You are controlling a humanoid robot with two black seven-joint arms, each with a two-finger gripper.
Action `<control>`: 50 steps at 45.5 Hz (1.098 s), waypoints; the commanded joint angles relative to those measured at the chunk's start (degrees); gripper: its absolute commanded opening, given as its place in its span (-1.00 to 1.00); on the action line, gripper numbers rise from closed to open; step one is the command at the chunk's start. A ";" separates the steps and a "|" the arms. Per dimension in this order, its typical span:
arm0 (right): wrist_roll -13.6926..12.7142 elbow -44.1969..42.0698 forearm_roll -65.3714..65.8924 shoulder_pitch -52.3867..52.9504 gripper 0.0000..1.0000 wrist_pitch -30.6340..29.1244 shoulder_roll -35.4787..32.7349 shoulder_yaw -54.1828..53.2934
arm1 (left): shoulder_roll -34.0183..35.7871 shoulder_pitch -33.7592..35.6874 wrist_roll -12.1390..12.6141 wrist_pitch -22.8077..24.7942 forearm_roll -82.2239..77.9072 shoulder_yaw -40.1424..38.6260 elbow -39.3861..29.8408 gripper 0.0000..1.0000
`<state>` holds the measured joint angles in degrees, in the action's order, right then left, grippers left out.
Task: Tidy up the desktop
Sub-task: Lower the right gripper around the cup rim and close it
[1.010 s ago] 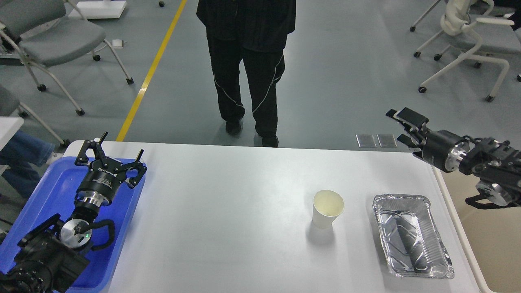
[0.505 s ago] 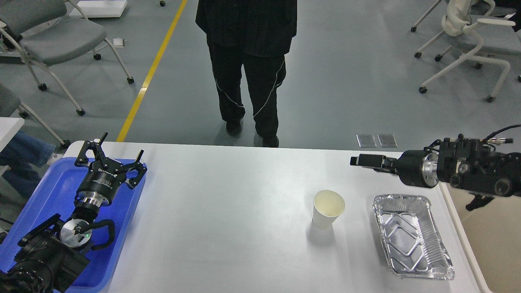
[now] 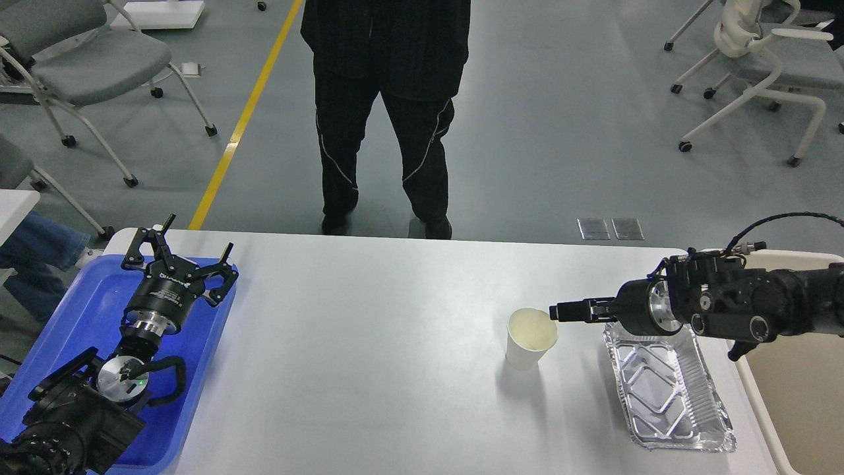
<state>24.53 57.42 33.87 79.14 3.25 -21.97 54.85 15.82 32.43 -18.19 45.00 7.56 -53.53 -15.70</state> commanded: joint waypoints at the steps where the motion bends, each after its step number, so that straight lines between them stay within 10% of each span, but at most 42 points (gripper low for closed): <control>1: -0.27 -1.70 -0.04 -2.05 0.98 1.32 2.54 0.35 | 0.00 0.00 0.00 0.00 0.00 0.00 -0.04 1.00; 27: -0.27 -7.41 -1.00 -7.24 0.91 5.10 7.73 0.26 | 0.00 0.00 0.00 0.00 0.00 0.00 0.05 1.00; 37: -0.19 -7.85 -0.92 -7.51 0.39 8.53 8.08 0.52 | 0.00 0.00 0.00 0.00 0.00 0.00 0.05 1.00; 46: -0.10 -7.76 -0.65 -7.42 -1.00 8.61 8.26 2.10 | 0.00 0.00 0.00 0.00 0.00 0.00 -0.03 1.00; 50: -0.10 -7.67 -0.92 -7.42 -1.00 8.61 8.35 3.25 | 0.00 0.00 0.00 0.00 0.00 0.00 0.05 1.00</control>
<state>24.39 50.05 33.05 71.99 11.05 -14.11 56.12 15.82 32.43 -18.19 45.00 7.56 -53.53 -15.69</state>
